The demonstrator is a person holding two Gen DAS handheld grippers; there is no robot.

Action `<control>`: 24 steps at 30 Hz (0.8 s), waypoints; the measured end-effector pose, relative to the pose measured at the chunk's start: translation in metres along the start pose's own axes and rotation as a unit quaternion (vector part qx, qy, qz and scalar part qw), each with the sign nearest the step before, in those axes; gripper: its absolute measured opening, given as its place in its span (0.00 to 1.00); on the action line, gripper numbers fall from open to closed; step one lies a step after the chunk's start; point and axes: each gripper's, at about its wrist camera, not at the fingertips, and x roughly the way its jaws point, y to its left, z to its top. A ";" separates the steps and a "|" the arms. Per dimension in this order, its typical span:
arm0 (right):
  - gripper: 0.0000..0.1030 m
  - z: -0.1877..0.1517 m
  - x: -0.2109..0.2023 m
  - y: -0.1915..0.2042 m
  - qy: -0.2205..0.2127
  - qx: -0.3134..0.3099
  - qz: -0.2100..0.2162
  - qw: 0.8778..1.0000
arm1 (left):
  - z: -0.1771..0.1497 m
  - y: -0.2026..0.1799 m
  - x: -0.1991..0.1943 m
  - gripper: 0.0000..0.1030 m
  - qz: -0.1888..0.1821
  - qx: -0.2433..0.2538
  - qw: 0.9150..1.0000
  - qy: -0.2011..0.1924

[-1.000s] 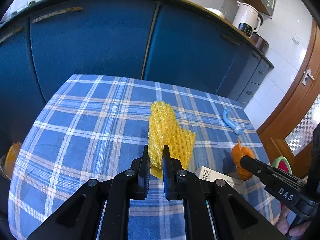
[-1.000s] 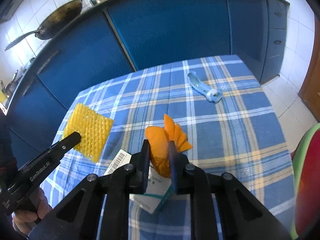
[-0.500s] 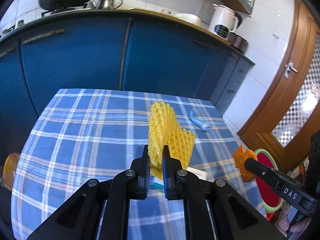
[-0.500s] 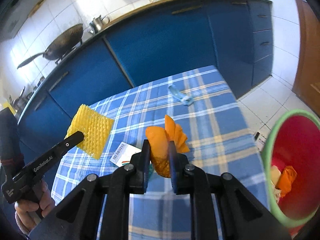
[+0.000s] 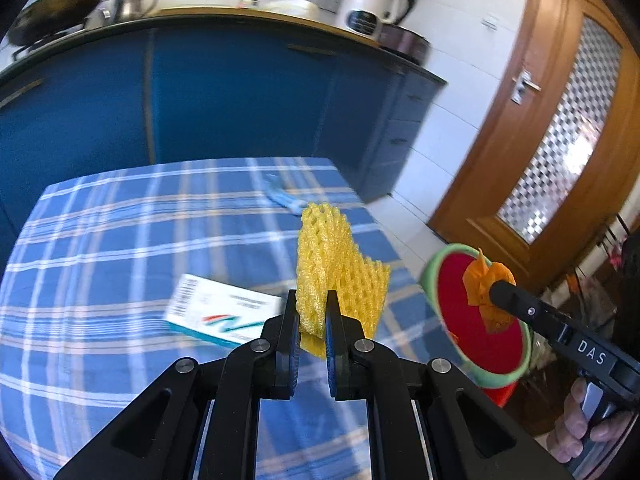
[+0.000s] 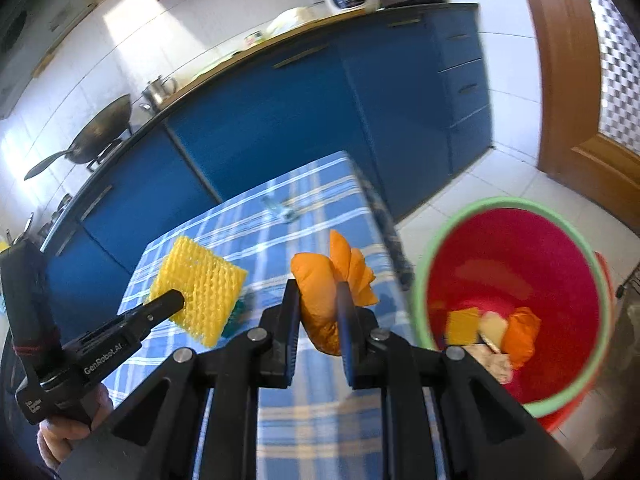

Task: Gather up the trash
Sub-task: 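Carry the yellow foam net and orange mesh bag over the red bucket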

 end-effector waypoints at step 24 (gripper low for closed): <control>0.25 -0.023 -0.024 -0.163 0.019 0.114 -0.089 0.989 | -0.016 -0.149 0.075 0.10 -0.057 0.111 0.989 0.082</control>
